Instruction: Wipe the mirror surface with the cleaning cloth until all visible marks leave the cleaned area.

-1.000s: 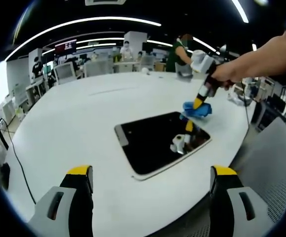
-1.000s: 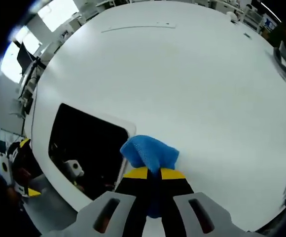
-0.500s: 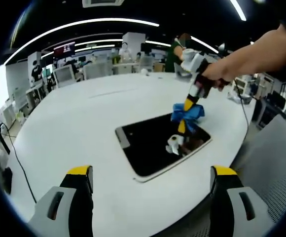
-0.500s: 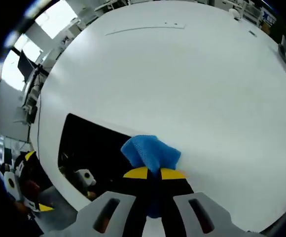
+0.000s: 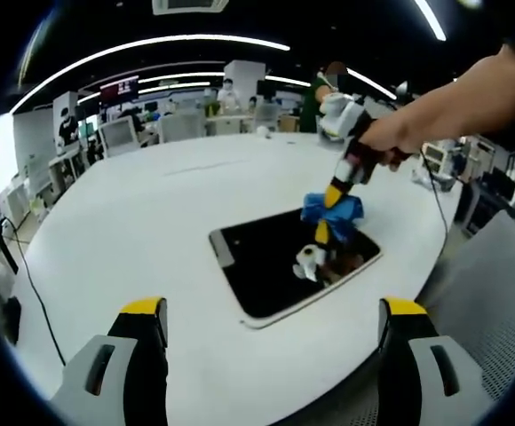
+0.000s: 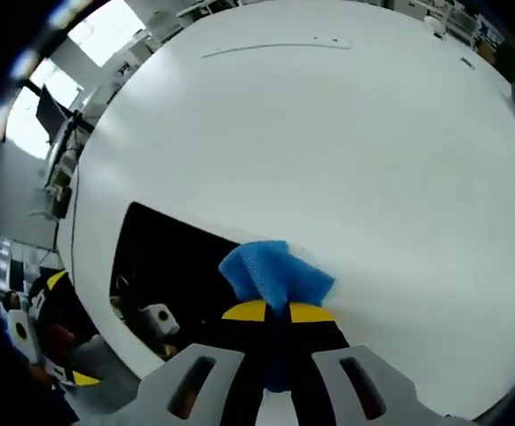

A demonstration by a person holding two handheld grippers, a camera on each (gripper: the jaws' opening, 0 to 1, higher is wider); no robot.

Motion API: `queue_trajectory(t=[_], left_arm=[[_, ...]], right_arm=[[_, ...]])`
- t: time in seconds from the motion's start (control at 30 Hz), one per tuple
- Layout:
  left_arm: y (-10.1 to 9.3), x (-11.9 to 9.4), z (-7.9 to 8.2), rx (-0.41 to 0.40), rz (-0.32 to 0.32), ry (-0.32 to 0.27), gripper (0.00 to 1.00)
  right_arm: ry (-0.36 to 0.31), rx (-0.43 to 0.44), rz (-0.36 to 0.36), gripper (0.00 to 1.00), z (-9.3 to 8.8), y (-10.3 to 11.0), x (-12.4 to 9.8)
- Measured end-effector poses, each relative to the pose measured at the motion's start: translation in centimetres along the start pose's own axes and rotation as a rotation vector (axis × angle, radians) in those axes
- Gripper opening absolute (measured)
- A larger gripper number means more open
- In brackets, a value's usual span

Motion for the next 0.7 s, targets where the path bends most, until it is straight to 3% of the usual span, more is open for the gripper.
queue_trajectory(t=[0.7], left_arm=[[-0.2,0.0,0.0,-0.004,-0.004,0.020,0.99]], right_arm=[[0.004,-0.051,0.013,0.01,1.3,1.2,0.3]])
Point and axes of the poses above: the point that each gripper's makers call its tool centre point, and the gripper's own axes: x roughly forward along the fingers, y roughly to its left, z roughly out of its top, the point moved 10 cm from there along -x, roughly backward along the fingers, and after that the axes turned 15 degrees about y, right-handed, at the moved point
